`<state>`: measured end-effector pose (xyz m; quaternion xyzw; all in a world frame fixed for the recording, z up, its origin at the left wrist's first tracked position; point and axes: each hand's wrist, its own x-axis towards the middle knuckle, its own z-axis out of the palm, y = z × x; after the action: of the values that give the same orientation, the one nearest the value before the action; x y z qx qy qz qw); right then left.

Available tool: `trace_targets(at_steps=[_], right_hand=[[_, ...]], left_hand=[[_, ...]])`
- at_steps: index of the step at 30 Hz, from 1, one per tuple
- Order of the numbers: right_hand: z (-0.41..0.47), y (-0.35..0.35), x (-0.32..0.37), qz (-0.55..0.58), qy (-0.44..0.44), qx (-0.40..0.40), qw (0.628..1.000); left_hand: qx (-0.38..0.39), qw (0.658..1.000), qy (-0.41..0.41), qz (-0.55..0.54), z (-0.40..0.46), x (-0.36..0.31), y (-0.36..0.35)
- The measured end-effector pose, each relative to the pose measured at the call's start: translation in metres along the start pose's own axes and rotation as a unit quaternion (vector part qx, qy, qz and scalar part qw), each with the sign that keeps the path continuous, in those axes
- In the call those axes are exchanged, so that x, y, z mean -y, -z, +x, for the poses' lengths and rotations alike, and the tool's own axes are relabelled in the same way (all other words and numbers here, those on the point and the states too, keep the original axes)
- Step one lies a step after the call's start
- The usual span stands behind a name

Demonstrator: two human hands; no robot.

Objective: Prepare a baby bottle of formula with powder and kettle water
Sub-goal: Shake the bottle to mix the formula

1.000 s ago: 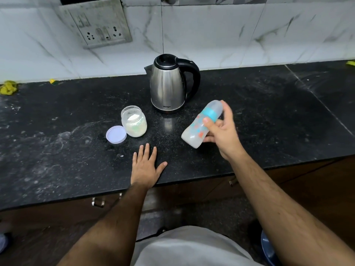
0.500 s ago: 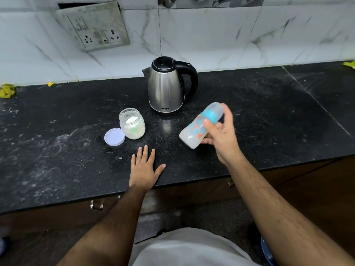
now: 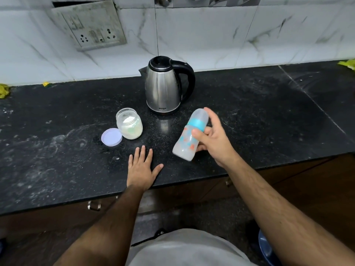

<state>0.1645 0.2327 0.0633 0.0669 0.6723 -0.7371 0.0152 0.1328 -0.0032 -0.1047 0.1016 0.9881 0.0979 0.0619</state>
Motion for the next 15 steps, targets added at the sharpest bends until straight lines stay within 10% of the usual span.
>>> trace_targets(at_steps=[3,8,12,15], right_hand=[[0.006,0.006,-0.002,0.052,0.024,-0.083,0.995],[0.0,0.0,0.001,-0.013,-0.009,0.025,1.0],[0.011,0.004,0.003,0.06,0.022,-0.098,0.993],[0.007,0.001,0.002,0.013,-0.009,-0.007,1.0]], left_hand=[[-0.009,1.0,-0.006,-0.004,-0.001,0.0,0.0],[-0.01,1.0,-0.004,-0.001,0.0,0.001,-0.001],[-0.005,1.0,-0.006,0.006,0.001,0.001,-0.002],[-0.002,1.0,-0.003,0.01,0.0,0.001,0.0]])
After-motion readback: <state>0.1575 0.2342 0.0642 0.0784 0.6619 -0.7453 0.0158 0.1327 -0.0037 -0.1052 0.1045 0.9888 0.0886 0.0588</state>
